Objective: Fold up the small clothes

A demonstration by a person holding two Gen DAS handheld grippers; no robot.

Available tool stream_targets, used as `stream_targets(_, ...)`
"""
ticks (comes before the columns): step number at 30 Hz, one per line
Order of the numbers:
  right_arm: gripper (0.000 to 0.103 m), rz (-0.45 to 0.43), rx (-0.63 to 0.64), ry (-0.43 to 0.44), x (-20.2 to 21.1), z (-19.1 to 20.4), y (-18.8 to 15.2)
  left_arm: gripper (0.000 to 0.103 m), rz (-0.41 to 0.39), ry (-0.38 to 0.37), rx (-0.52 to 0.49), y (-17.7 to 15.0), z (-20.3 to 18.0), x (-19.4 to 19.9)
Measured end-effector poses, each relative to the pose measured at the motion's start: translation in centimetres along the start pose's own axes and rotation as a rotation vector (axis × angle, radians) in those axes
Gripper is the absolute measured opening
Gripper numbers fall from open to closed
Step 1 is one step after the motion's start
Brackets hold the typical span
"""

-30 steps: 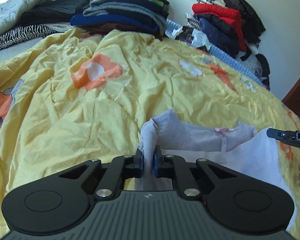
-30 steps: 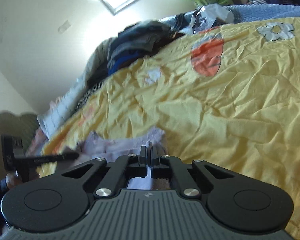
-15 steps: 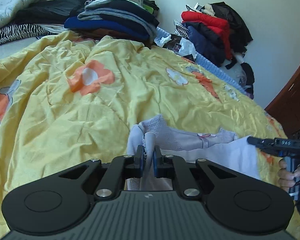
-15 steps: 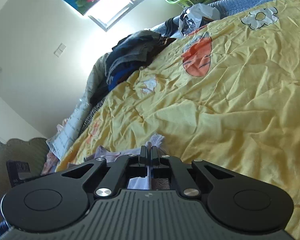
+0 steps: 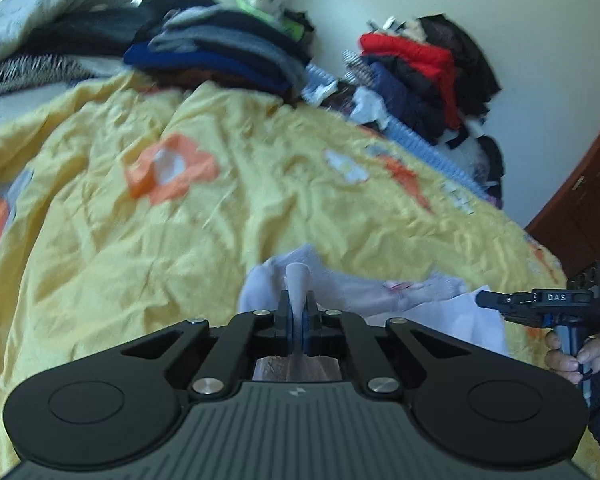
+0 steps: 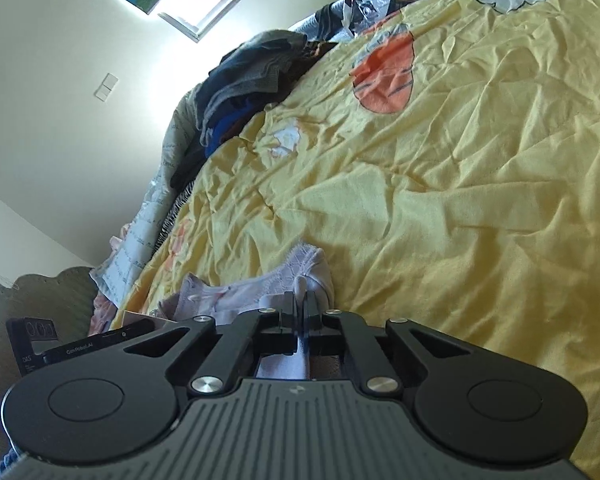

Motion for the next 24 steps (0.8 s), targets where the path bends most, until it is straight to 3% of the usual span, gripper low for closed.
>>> stream_targets(4, 0.007, -0.095, -0.040, 0.064, 2.2, -0.4, 0.8, 0.004, -0.043, 0.009, -0.044, 1.2, -0.5, 0.2)
stream_targets(7, 0.007, -0.060, -0.058, -0.049, 0.4, -2.3, 0.5, 0.004, 0.036, 0.087, -0.032, 0.5, 1.0, -3.0)
stream_targets(9, 0.005, -0.068, -0.064, -0.071, -0.3, -2.9, 0.1, 0.006, 0.082, 0.106, 0.012, -0.2, 1.9, -4.6)
stream_targets(15, 0.014, -0.076, -0.048, -0.076, 1.5, -0.9, -0.1, 0.008, 0.086, 0.128, -0.042, 0.0, 0.4, -1.9)
stream_targets(20, 0.026, -0.146, -0.080, 0.058, 3.9, 2.4, 1.4, 0.011, -0.005, 0.032, -0.076, 0.5, -2.4, 1.1)
stream_targets(22, 0.031, -0.088, -0.077, 0.104, 2.4, 4.0, 1.4, 0.028, 0.052, -0.030, -0.096, -0.2, -4.0, 0.0)
stream_targets(24, 0.038, -0.028, -0.045, 0.096, 0.2, 5.1, 0.8, 0.033, 0.121, -0.016, -0.163, -1.6, -5.3, -1.8)
Point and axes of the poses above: each gripper's, at about its wrist camera, not at the fingertips, and x roughly against the way its jaws point, z to its left, y to its top, the point moved 4 cm from there along -x, roughly the way its jaws point, and after that the axes turned 4 degrees about -x, right-handed, at the moved point
